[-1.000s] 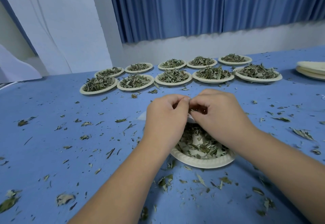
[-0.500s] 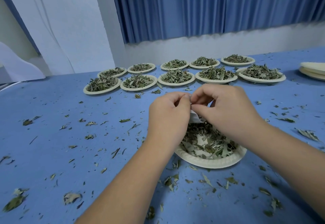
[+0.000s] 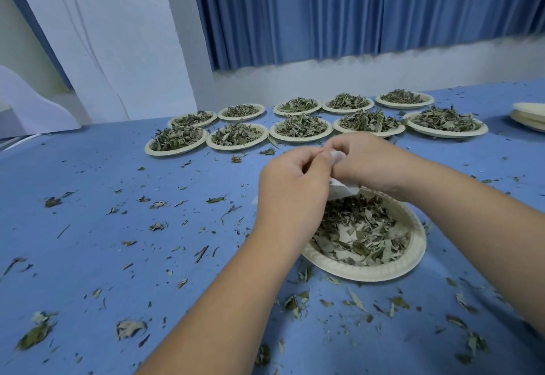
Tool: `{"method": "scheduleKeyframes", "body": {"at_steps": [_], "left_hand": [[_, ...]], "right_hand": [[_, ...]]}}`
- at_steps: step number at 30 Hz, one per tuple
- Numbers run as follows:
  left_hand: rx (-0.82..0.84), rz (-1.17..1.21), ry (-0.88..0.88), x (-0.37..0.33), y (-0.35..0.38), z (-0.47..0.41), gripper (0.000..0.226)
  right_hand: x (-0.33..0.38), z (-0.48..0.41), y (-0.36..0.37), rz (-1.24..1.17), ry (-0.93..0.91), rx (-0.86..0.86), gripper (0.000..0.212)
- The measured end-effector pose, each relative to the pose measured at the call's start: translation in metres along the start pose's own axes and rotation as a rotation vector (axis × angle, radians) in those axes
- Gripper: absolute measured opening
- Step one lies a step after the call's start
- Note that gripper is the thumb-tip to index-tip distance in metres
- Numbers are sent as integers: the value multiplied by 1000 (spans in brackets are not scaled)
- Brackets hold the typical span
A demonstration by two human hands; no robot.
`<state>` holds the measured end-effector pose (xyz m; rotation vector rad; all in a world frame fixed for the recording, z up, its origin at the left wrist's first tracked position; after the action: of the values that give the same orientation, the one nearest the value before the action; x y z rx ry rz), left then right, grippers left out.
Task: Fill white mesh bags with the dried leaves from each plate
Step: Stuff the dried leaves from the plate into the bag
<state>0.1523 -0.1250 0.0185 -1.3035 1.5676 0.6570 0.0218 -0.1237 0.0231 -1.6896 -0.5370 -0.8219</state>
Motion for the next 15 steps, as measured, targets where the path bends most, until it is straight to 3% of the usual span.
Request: {"method": "scheduleKeyframes", "body": {"at_steps": [5, 8, 12, 15], "left_hand": [[-18, -26, 14, 0, -2, -2, 23], [-52, -48, 14, 1, -10, -5, 32], [-106, -53, -4, 6, -20, -10, 24], [-151, -56, -13, 9, -26, -13, 23]], "right_hand": [[4, -8, 7, 119, 9, -12, 21], [4, 1, 1, 12, -14, 11, 15], [-13, 25, -16, -161, 14, 23, 16], [-24, 43, -30, 54, -57, 6, 28]]}}
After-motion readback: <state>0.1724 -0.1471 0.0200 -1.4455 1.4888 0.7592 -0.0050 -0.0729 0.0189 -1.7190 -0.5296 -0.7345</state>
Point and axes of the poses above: each hand's wrist, its own z-axis away from the middle knuckle, its own y-axis out of the palm, x = y × z, the point moved 7 cm from there along -z, towards the middle knuckle, and after that the axes turned 2 degrees about y, right-handed, at the moved point
